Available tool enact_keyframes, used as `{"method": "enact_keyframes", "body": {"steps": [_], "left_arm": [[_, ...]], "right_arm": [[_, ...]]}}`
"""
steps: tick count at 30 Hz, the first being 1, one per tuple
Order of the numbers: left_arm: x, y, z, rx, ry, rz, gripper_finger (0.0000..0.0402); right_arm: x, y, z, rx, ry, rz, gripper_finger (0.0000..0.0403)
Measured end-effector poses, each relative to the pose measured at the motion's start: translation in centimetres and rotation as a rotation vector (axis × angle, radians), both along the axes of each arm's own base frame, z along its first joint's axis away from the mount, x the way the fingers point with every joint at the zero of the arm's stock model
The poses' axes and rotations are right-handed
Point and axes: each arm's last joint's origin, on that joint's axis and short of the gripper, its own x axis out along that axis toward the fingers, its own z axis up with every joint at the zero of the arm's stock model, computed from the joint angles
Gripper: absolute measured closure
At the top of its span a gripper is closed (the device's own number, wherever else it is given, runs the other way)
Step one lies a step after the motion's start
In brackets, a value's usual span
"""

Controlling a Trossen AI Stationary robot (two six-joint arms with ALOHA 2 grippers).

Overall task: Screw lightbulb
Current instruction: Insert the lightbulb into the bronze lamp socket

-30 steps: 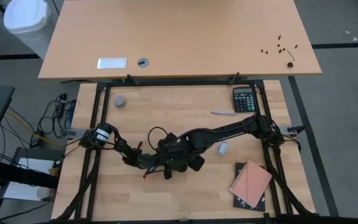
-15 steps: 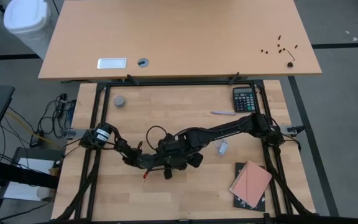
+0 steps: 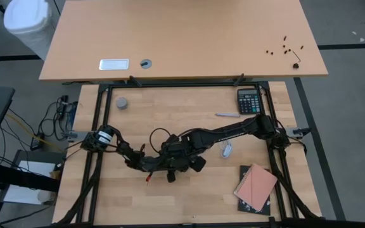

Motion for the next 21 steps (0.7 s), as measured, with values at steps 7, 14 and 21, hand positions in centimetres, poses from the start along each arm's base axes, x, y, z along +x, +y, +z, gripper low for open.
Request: {"method": "enact_keyframes", "body": {"steps": [7,14,21], "left_arm": [[0.0,0.0,0.0,0.000,0.001,0.000,0.0208],[0.0,0.0,0.0,0.001,0.000,0.000,0.0208],[0.0,0.0,0.0,0.000,-0.002,0.000,0.0208]], "right_arm": [[-0.1,-0.8,-0.1,0.062,0.036,-0.060,0.0095],[-0.4,-1.1,-0.1,0.062,0.067,-0.091,0.0095],[-0.5,-1.0,-0.2,0.083,0.080,-0.120,0.0096]]}}
